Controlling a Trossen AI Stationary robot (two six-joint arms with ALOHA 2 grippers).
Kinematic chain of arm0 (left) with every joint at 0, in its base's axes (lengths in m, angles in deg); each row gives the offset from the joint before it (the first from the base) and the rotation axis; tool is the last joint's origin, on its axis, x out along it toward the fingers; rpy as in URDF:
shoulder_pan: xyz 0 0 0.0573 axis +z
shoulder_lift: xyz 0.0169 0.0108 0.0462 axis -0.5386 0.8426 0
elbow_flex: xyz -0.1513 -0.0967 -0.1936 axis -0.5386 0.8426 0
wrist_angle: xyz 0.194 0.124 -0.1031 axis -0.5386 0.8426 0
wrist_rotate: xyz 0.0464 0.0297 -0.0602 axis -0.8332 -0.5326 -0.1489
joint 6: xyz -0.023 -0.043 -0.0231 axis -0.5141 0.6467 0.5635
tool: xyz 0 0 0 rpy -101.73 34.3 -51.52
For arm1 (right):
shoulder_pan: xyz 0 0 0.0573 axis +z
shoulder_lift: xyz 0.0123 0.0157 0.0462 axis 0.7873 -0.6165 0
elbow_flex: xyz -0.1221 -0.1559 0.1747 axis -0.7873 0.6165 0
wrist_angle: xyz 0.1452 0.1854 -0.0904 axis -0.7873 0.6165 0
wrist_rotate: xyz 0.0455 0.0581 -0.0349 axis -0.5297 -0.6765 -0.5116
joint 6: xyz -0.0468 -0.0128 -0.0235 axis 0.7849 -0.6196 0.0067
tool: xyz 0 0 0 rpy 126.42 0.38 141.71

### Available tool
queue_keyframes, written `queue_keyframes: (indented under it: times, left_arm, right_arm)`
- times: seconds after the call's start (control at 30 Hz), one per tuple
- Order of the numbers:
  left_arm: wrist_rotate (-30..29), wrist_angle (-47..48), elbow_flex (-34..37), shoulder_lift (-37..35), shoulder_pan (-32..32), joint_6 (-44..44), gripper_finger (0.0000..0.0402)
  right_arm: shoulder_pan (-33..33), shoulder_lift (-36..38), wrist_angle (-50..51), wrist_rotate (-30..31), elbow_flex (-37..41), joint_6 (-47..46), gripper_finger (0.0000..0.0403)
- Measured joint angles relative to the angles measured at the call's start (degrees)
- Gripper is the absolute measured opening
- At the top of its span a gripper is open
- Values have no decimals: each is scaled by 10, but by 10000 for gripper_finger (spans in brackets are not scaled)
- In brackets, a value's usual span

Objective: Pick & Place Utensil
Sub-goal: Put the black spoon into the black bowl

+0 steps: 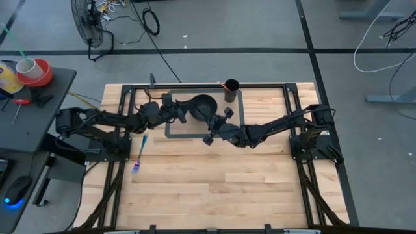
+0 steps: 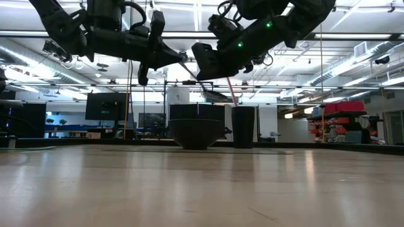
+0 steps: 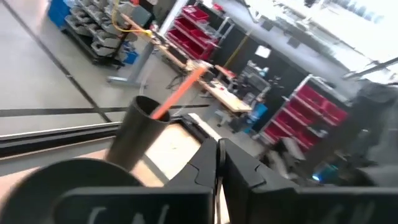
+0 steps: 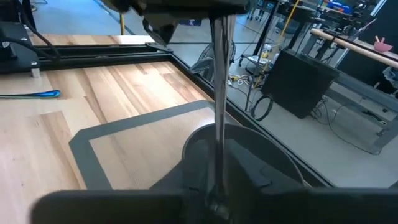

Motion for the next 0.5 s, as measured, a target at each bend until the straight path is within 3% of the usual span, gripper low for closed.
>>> queue_keyframes:
  times: [0.1,0.3,0.5]
  left_arm:
    - [7,2,0,0,10,-12,13]
    - [124,27,-18,-3,99,5,9]
    - [205,213,-111,-1,201,-27,8]
  right_arm:
    - [8,7,8,14,0,11,97]
    - [48,54,-6,63,-1,41,182]
    - [64,73,-10,74,-1,43,219]
